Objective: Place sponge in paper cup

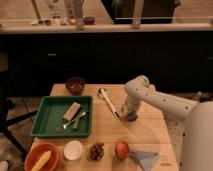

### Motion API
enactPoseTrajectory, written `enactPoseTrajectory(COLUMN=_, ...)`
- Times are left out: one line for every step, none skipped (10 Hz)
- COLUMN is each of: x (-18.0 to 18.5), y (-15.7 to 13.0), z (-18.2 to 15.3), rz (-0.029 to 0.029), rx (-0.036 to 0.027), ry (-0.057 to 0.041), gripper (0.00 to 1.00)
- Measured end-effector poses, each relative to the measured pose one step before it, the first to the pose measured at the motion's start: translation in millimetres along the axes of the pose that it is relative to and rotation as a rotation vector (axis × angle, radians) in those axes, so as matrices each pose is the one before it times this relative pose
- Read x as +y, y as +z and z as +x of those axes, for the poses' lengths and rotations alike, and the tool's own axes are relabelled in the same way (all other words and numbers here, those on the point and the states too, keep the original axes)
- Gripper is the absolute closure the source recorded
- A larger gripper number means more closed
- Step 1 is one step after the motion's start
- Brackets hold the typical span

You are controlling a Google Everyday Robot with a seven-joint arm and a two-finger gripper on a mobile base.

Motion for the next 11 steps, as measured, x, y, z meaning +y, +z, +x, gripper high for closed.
enactPoseTrajectory(x=-0.63, y=-0.39, z=1.33, rz=-0.00075, rx=0.00028, ry=-0.00074, gripper=1.00)
enactPoseTrajectory(x=-0.49, y=-1.41, z=1.52, rz=-0.00092, rx=-0.00407, ry=-0.00265, gripper=1.00)
enactPoseTrajectory(x=-0.05, y=-3.63, z=1.36, rz=0.00000, rx=-0.00774, ry=-0.00559, gripper=1.00)
enactPoseTrajectory(x=-0.22, y=-3.78, z=0.97, rz=0.00102, rx=-0.00758, ry=-0.00705, gripper=1.00)
enactPoseTrajectory(x=0.45, y=-4.86, z=1.22, rz=-0.00092, rx=-0.01301, ry=-0.01460, gripper=1.00)
enactPoseTrajectory(x=0.54, y=-8.11, z=1.61, rz=-0.00296, rx=-0.01611, ry=-0.02505, gripper=1.00)
enactPoseTrajectory(x=0.75, y=-7.36, z=1.81, rz=-0.00340, rx=-0.01652, ry=-0.02941, gripper=1.00)
enactPoseTrajectory(x=3.51, y=-8.70, z=0.48, rz=-0.00581, rx=-0.02029, ry=-0.04688, gripper=1.00)
enactPoseTrajectory(x=8.77, y=-10.07, z=-2.09, rz=-0.00909, rx=-0.01966, ry=-0.06694, gripper=1.00)
enactPoseTrajectory(x=6.67, y=-6.81, z=-2.67, rz=-0.00578, rx=-0.01292, ry=-0.05198, gripper=1.00)
enactPoseTrajectory(x=7.44, y=-6.59, z=-2.39, rz=-0.01070, rx=-0.01270, ry=-0.05694, gripper=1.00)
